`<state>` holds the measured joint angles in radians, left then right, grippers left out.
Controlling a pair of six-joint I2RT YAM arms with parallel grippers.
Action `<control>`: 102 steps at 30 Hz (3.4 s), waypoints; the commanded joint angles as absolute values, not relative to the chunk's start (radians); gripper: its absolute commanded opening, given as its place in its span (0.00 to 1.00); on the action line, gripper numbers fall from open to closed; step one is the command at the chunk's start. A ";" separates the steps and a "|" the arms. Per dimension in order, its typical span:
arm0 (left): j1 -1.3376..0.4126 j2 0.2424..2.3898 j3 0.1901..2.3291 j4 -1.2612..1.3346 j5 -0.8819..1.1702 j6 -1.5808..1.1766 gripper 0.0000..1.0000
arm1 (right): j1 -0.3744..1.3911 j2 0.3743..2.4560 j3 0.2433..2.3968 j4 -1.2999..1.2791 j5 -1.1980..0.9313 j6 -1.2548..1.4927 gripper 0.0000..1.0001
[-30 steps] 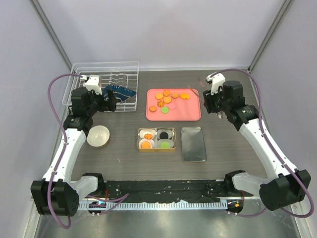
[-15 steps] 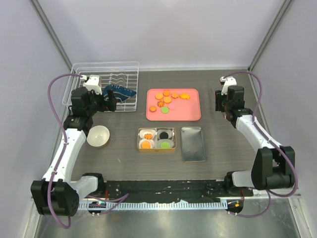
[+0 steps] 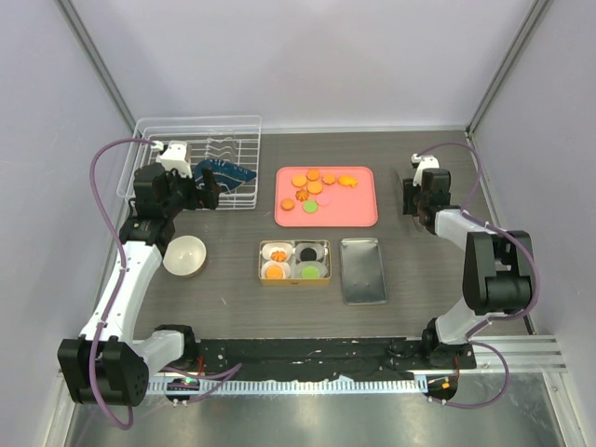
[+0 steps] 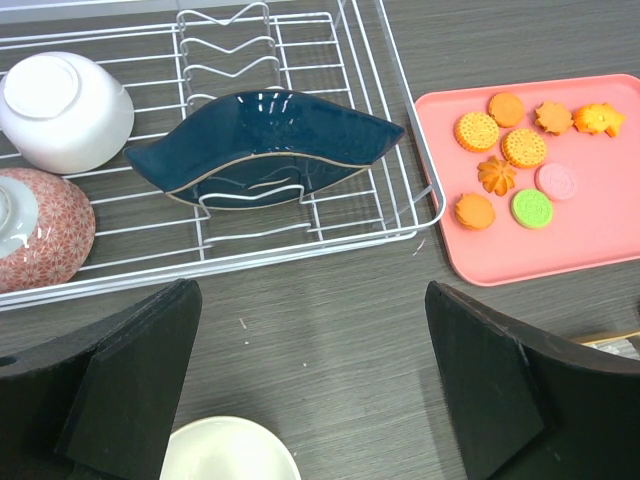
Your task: Pack the cookies
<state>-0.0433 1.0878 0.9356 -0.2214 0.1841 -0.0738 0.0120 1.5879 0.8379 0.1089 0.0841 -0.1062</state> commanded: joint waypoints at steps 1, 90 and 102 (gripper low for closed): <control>-0.038 1.086 0.954 -0.186 0.192 -0.074 1.00 | -0.015 1.618 0.880 0.181 0.055 -0.109 0.50; -0.038 1.071 0.974 -0.225 0.258 -0.068 1.00 | 0.264 1.512 0.936 -0.592 -0.068 -0.204 0.65; -0.038 1.072 0.966 -0.218 0.253 -0.066 1.00 | 0.288 1.635 0.971 -0.600 -0.049 -0.189 0.45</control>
